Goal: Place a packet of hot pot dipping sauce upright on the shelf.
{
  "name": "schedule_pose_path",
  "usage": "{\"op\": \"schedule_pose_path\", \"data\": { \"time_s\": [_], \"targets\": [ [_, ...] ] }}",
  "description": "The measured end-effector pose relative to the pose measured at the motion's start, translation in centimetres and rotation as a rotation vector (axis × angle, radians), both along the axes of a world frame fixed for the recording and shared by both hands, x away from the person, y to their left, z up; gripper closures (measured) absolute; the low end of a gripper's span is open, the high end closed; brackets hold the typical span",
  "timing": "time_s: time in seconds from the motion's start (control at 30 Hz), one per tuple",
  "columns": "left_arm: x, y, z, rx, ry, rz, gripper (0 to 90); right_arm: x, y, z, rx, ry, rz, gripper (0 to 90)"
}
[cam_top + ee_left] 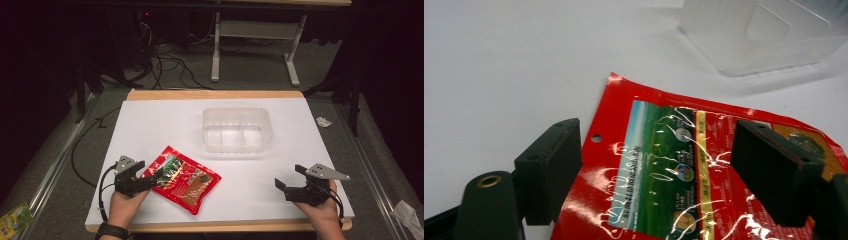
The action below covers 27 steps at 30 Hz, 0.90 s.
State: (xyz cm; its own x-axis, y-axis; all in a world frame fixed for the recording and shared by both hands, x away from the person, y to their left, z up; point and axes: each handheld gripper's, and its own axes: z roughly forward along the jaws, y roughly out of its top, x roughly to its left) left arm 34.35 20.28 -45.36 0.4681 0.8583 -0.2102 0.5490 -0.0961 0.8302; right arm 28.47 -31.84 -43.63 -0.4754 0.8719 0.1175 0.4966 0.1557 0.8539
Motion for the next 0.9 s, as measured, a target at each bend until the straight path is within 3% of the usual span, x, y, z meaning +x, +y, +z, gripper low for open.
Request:
{"op": "schedule_pose_path", "data": {
  "time_s": [0.13,0.43,0.5,0.9],
  "targets": [
    [0.2,1.0,-0.2,-0.020,0.026,0.041,20.9,0.0,-0.1,-0.1,0.007,0.005,-0.002,4.9],
    [1.1,3.4,-1.7,-0.085,0.146,0.105,22.0,0.1,0.1,-0.1,0.006,0.010,0.003,5.7],
    [1.2,3.8,-2.1,-0.105,0.177,0.108,22.9,0.1,0.1,-0.2,0.006,0.012,0.003,5.7],
    [1.4,4.0,-2.8,-0.125,0.236,0.084,34.4,0.1,0.2,-0.2,0.006,0.016,0.006,6.3]
  ]
}}
